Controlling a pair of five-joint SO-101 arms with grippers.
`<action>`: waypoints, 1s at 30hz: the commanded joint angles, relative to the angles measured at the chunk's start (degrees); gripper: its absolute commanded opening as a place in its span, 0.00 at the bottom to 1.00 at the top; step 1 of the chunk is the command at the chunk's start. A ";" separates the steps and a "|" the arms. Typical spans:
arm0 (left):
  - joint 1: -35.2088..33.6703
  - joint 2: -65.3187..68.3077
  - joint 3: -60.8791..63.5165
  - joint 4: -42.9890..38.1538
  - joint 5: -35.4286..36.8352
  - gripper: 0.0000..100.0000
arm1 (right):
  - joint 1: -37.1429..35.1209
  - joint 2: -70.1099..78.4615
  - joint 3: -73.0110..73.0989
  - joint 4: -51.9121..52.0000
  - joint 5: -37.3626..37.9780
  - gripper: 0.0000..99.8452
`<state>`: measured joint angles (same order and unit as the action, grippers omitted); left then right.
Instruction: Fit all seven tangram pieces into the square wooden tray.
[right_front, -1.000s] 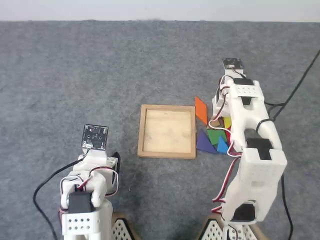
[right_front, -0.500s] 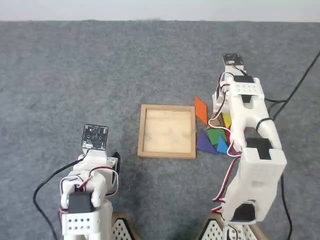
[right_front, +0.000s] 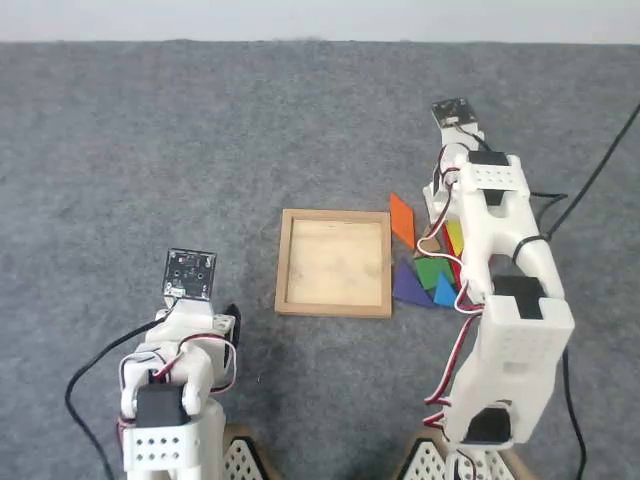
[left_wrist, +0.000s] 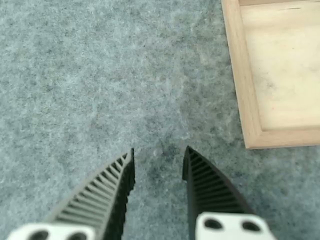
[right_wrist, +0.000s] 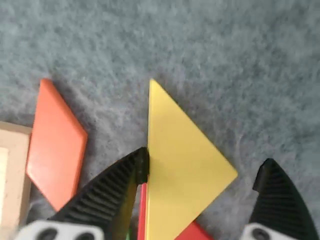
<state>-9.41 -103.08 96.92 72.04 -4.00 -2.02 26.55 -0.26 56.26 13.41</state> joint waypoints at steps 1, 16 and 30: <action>0.09 -1.58 -0.48 0.53 -0.35 0.15 | 0.57 0.13 -3.16 -2.15 4.04 0.35; 0.09 -1.58 -0.48 0.53 -0.35 0.15 | 0.66 3.91 -3.25 -0.31 4.40 0.28; 0.09 -1.58 -0.48 0.53 -0.35 0.15 | 3.03 -2.42 -1.23 1.01 0.26 0.21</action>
<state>-9.41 -103.08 96.92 72.04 -4.00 -0.88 30.42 -2.37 56.00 15.52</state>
